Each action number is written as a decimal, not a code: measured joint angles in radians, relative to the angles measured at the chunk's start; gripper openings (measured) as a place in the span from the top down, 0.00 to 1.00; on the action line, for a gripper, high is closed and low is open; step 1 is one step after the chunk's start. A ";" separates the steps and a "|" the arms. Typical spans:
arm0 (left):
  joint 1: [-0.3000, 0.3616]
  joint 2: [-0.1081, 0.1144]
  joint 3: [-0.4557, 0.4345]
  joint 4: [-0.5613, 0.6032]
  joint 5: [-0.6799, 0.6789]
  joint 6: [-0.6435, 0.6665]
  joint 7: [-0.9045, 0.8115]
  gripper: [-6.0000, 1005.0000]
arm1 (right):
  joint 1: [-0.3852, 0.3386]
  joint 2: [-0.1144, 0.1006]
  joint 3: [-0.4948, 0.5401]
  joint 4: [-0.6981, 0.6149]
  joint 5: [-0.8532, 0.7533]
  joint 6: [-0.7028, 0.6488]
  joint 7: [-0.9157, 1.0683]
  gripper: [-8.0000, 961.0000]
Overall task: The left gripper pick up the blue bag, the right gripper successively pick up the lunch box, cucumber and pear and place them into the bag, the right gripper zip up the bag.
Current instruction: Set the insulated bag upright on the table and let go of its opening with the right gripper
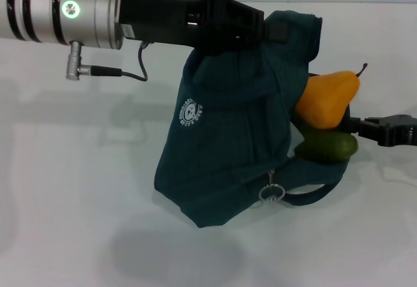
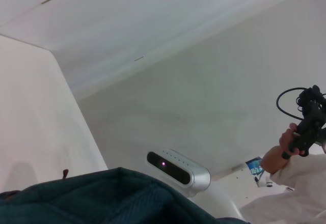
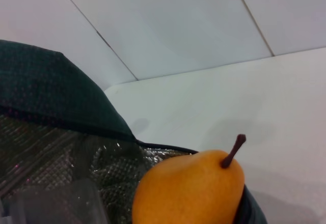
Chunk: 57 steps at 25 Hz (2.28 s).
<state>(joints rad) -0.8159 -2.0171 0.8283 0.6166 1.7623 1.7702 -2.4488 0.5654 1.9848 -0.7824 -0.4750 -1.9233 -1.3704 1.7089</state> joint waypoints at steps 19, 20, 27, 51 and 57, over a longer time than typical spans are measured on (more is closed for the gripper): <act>0.003 0.002 0.000 -0.014 0.001 0.000 0.002 0.92 | -0.066 -0.050 0.025 -0.092 0.126 -0.256 0.018 0.98; 0.003 0.002 0.000 -0.014 0.001 0.000 0.004 0.92 | -0.070 -0.054 0.037 -0.097 0.130 -0.277 0.018 0.98; 0.014 0.003 0.000 -0.020 0.007 -0.008 0.020 0.92 | -0.074 -0.075 0.166 -0.108 0.134 -0.445 0.018 0.98; 0.052 -0.005 0.008 -0.054 0.109 -0.075 0.123 0.92 | -0.027 -0.125 0.200 -0.095 0.271 -0.538 0.044 0.98; 0.077 -0.019 0.003 -0.054 0.103 -0.070 0.181 0.92 | 0.013 -0.117 0.105 -0.091 0.268 -0.468 0.086 0.98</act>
<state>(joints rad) -0.7389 -2.0358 0.8314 0.5629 1.8652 1.6998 -2.2675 0.5786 1.8678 -0.6778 -0.5659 -1.6550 -1.8389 1.7945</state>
